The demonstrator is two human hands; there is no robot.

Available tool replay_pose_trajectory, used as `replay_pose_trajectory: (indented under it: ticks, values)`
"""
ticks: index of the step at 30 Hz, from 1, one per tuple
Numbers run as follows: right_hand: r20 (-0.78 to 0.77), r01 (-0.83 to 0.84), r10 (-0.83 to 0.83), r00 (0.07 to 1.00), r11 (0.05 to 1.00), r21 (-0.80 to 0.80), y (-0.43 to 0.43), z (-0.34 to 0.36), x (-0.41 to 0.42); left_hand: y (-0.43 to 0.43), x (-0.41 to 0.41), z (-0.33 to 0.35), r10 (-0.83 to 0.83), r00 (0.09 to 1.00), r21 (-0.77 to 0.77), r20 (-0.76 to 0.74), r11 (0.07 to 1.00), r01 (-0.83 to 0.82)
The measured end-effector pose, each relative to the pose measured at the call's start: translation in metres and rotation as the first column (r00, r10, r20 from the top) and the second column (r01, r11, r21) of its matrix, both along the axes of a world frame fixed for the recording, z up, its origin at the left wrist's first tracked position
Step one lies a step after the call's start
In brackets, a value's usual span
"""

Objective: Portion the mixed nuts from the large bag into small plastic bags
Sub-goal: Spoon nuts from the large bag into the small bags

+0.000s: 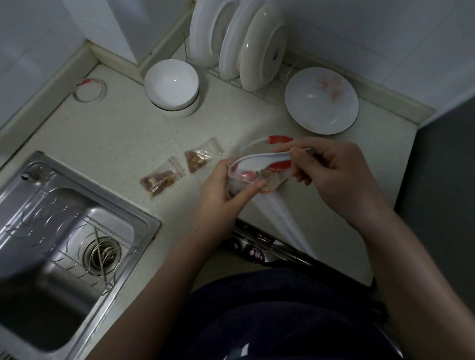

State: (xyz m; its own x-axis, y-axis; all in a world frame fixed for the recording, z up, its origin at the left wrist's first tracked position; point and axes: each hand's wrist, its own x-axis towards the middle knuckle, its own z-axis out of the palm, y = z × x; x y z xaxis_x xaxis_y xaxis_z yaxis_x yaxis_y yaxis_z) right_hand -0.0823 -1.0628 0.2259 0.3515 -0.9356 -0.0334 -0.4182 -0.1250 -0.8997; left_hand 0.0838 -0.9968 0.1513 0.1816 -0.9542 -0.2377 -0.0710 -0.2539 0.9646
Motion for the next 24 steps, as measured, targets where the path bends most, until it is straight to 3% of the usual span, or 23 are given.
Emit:
replay_pose_trajectory:
  ticks: [4, 6, 9, 13, 15, 19, 24]
  values:
    - [-0.005, 0.175, -0.177, 0.984, 0.979, -0.101, -0.006, 0.001, -0.006, -0.001, 0.001, -0.004, 0.001, 0.996, -0.006, 0.087, 1.000, 0.000]
    - [-0.116, 0.217, -0.243, 0.963, 0.955, -0.200, -0.011, -0.002, -0.011, -0.001, 0.003, -0.007, 0.026, 0.994, -0.013, 0.108, 1.000, -0.025]
    - [-0.338, 0.092, -0.212, 0.917, 0.937, -0.338, -0.017, -0.009, -0.012, 0.001, 0.005, -0.011, 0.029, 0.991, -0.018, 0.132, 0.999, -0.027]
    - [-0.531, -0.180, -0.001, 0.847, 0.940, -0.290, -0.027, -0.018, -0.002, 0.000, 0.009, -0.013, 0.016, 0.986, -0.015, 0.164, 1.000, -0.014]
    - [-0.676, -0.305, 0.078, 0.733, 0.926, -0.224, -0.038, -0.025, 0.004, -0.001, 0.010, -0.014, 0.021, 0.984, -0.020, 0.175, 1.000, -0.018]
    - [-0.903, -0.499, 0.175, 0.391, 0.865, -0.049, -0.060, -0.040, 0.020, -0.001, 0.012, -0.017, 0.024, 0.982, -0.013, 0.185, 1.000, -0.022]
    - [-0.947, -0.548, 0.263, 0.186, 0.827, 0.123, -0.071, -0.057, 0.037, 0.001, 0.017, -0.022, 0.037, 0.979, 0.004, 0.198, 0.999, -0.038]
